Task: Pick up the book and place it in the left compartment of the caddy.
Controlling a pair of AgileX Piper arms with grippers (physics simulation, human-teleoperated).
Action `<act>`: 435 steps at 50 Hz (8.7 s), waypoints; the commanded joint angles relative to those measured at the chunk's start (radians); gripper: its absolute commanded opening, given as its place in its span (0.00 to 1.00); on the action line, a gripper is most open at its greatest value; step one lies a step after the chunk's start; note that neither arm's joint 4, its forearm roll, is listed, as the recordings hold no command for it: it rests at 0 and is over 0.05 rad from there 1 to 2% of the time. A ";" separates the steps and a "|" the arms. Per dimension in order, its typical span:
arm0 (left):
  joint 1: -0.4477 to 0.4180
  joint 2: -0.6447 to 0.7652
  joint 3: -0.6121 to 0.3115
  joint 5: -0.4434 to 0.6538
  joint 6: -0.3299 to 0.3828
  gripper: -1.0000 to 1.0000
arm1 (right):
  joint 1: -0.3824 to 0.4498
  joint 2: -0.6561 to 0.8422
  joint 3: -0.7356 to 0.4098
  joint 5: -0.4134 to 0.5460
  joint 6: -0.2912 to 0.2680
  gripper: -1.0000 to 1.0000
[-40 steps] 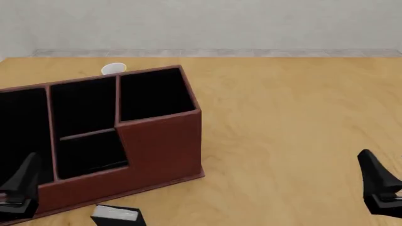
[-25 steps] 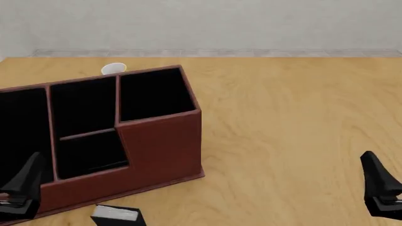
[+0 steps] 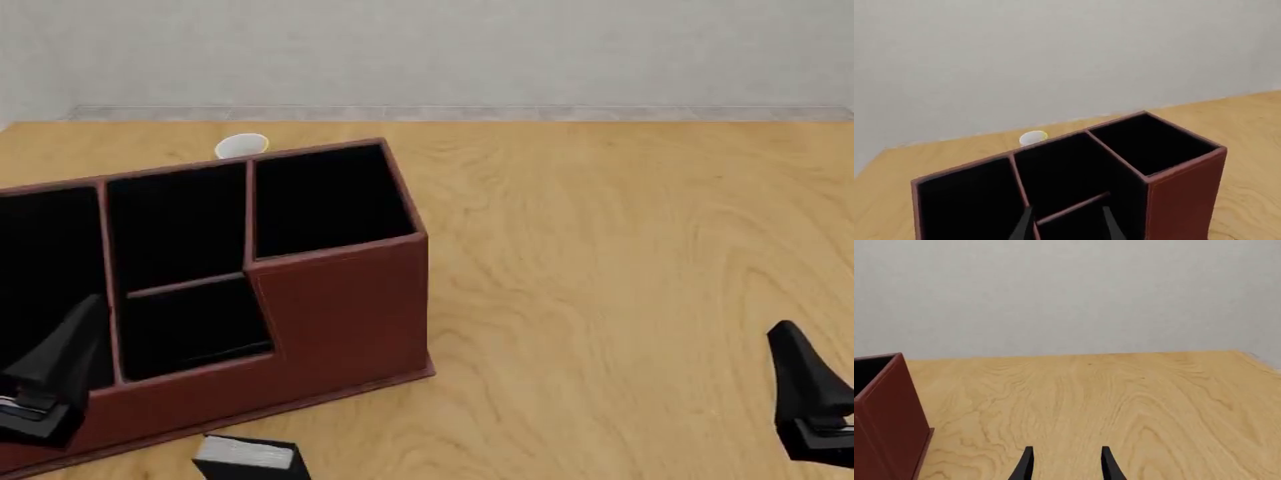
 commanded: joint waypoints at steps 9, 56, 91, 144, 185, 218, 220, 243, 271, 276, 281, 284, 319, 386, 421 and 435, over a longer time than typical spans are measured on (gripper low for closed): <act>-0.233 0.217 -0.215 0.068 0.142 1.00 | 0.009 0.000 0.005 0.002 0.007 1.00; -0.672 0.507 -0.559 0.477 0.402 1.00 | -0.001 0.017 0.009 -0.003 0.008 1.00; -0.851 0.538 -0.585 0.668 0.377 1.00 | -0.004 0.088 0.012 -0.055 0.022 1.00; -0.846 0.523 -0.403 0.648 0.494 1.00 | -0.007 0.130 0.012 -0.084 0.034 1.00; -0.799 0.546 -0.292 0.589 0.468 1.00 | -0.011 0.141 0.013 -0.095 0.027 1.00; -0.736 0.590 -0.219 0.485 0.473 1.00 | -0.012 0.127 0.012 -0.081 0.025 1.00; -0.735 0.593 -0.213 0.478 0.471 1.00 | -0.012 0.129 0.012 -0.082 0.025 1.00; -0.750 0.638 -0.163 0.398 0.441 1.00 | -0.006 0.167 0.013 -0.109 0.014 1.00; -0.751 0.658 -0.123 0.349 0.416 1.00 | -0.002 0.237 0.013 -0.167 0.009 1.00; -0.750 0.665 -0.119 0.342 0.412 1.00 | 0.000 0.251 0.013 -0.179 0.011 1.00; -0.742 0.672 -0.114 0.333 0.419 1.00 | 0.000 0.258 0.013 -0.186 0.013 1.00; -0.736 0.676 -0.112 0.328 0.423 1.00 | 0.000 0.258 0.013 -0.187 0.014 1.00; -0.726 0.650 -0.124 0.322 0.382 0.00 | -0.005 0.255 0.013 -0.186 0.018 1.00; -0.719 0.215 -0.693 0.537 0.139 0.00 | -0.012 0.214 0.013 -0.156 0.034 1.00; -0.076 0.236 -0.730 0.344 0.066 0.00 | -0.017 0.227 0.013 -0.168 0.040 1.00; 0.214 0.433 -0.802 0.376 0.024 0.00 | -0.013 0.227 0.013 -0.165 0.039 1.00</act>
